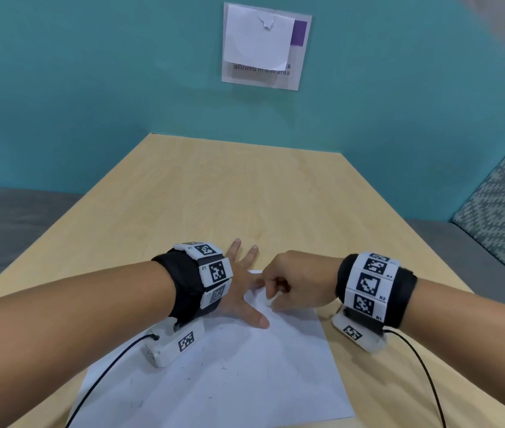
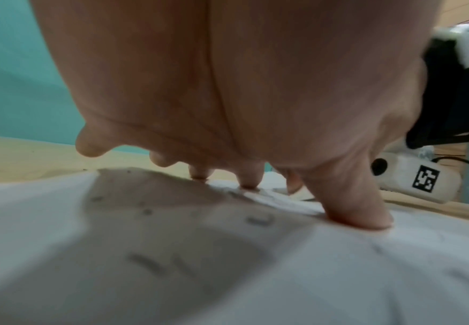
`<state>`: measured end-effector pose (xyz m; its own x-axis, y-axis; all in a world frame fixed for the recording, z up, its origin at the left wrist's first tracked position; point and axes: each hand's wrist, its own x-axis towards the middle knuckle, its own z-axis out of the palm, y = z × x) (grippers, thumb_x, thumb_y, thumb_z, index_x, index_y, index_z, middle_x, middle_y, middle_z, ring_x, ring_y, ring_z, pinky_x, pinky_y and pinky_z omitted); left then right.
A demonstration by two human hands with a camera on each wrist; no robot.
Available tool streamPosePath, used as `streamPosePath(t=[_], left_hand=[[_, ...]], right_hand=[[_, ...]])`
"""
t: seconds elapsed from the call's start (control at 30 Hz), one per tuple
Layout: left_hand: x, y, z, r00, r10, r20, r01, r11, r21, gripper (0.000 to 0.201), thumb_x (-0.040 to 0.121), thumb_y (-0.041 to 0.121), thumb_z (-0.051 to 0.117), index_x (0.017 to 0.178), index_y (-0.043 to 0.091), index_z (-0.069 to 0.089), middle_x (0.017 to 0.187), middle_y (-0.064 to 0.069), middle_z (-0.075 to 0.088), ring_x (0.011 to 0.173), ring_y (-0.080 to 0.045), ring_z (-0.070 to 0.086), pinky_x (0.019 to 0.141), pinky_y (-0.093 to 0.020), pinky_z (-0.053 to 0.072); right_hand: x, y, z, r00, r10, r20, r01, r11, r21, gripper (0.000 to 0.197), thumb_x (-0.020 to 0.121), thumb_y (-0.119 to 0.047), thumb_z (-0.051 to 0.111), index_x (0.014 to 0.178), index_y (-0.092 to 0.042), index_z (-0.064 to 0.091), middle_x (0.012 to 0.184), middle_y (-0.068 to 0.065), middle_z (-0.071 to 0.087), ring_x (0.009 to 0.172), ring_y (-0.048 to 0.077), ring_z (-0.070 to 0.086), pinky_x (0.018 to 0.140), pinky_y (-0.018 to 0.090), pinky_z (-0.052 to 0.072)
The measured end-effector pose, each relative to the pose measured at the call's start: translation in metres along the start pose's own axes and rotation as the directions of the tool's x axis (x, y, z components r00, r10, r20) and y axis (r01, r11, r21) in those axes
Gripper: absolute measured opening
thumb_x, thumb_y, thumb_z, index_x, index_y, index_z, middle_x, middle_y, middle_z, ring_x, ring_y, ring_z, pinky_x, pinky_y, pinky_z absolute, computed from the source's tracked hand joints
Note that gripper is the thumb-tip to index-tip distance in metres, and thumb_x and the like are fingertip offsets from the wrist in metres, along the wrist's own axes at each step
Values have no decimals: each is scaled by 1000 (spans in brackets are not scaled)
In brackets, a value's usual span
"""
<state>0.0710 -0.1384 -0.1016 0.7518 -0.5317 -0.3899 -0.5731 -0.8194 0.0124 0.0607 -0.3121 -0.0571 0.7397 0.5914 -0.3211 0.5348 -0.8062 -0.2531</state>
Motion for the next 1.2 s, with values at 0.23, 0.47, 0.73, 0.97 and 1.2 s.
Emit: streamPosePath(t=[0.23,0.47,0.73,0.97,1.2], left_hand=[[0,0,-1,1000,-10,12,10,1000,13,95,77,84,49,150,57,-7,163,-6,-25,143,-41,-32,109,-69,-10],[1,-2,0,1000,-15,4,15,1000,14,100,74,87,47,147,58,-16,163,-3,-25,144,-39,-32,109,-70,-9],[0,-1,1,1000,-17,-10,17,1000,5,100,75,87,47,146,59,-18,163,-5,-24,144,-40,-31,109,-70,-8],[-3,0,-2,1000,-17,3,16,1000,10,98,76,85,47,147,59,-15,163,-4,-25,144,-40,-31,109,-70,-8],[-3,2,-4,1000,-19,16,18,1000,25,100,77,84,48,147,57,-18,163,-4,-26,144,-40,-31,110,-69,-8]], right_hand=[[-2,1,-1,999,27,-27,-27,1000,-1,12,82,-24,68,89,-14,66,66,-13,52,58,3,47,57,19,38],[2,18,-13,992,109,-61,-111,993,-36,9,82,-24,68,85,-16,66,67,-11,54,60,8,49,61,24,41],[0,20,-13,991,109,-74,-111,994,-24,10,82,-23,69,87,-16,66,66,-13,53,59,4,47,59,21,38],[-5,14,-8,996,69,-48,-70,998,-4,12,83,-24,68,91,-16,66,69,-13,52,60,4,47,60,20,38],[-6,14,-3,998,50,-30,-50,999,7,14,83,-26,68,93,-16,66,68,-12,53,59,4,47,57,17,38]])
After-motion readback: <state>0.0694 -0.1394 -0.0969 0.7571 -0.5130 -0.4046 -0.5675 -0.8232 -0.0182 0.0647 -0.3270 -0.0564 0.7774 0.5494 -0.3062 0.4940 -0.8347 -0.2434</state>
